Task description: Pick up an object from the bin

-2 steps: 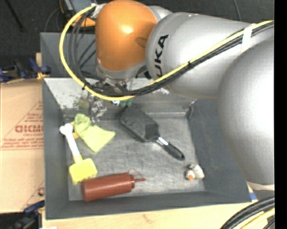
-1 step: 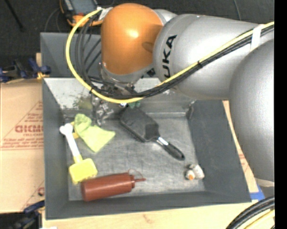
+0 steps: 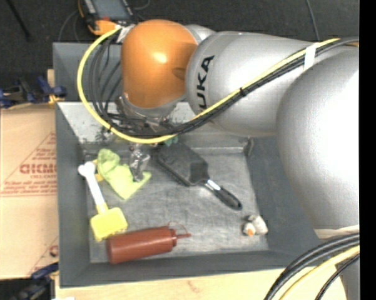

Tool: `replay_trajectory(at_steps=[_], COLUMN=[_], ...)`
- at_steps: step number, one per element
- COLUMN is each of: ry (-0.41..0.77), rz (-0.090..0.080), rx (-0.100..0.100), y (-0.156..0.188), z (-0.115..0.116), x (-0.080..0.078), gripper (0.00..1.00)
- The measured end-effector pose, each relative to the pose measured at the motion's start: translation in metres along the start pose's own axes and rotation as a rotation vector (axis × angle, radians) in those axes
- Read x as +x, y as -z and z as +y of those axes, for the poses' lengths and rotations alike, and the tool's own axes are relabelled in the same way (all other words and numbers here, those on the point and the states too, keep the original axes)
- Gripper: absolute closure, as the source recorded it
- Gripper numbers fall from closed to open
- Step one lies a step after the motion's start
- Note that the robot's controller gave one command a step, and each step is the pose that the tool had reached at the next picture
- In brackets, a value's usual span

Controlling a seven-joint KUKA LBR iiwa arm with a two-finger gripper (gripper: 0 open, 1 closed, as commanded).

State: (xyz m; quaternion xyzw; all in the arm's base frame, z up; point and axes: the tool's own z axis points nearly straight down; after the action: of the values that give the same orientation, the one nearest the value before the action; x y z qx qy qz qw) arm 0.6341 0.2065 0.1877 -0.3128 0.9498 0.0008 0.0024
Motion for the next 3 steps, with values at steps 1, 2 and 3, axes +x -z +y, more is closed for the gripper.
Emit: replay_trajectory(at_steps=[1, 2, 3], ry=[-0.001, 0.088, 0.087], rz=[-0.001, -0.002, -0.002], rx=[-0.001, 0.000, 0.000], y=[0.000, -0.114, -0.114], z=[0.000, 0.020, 0.020], x=[0.000, 0.063, 0.063], gripper=[0.00, 1.00, 1.00])
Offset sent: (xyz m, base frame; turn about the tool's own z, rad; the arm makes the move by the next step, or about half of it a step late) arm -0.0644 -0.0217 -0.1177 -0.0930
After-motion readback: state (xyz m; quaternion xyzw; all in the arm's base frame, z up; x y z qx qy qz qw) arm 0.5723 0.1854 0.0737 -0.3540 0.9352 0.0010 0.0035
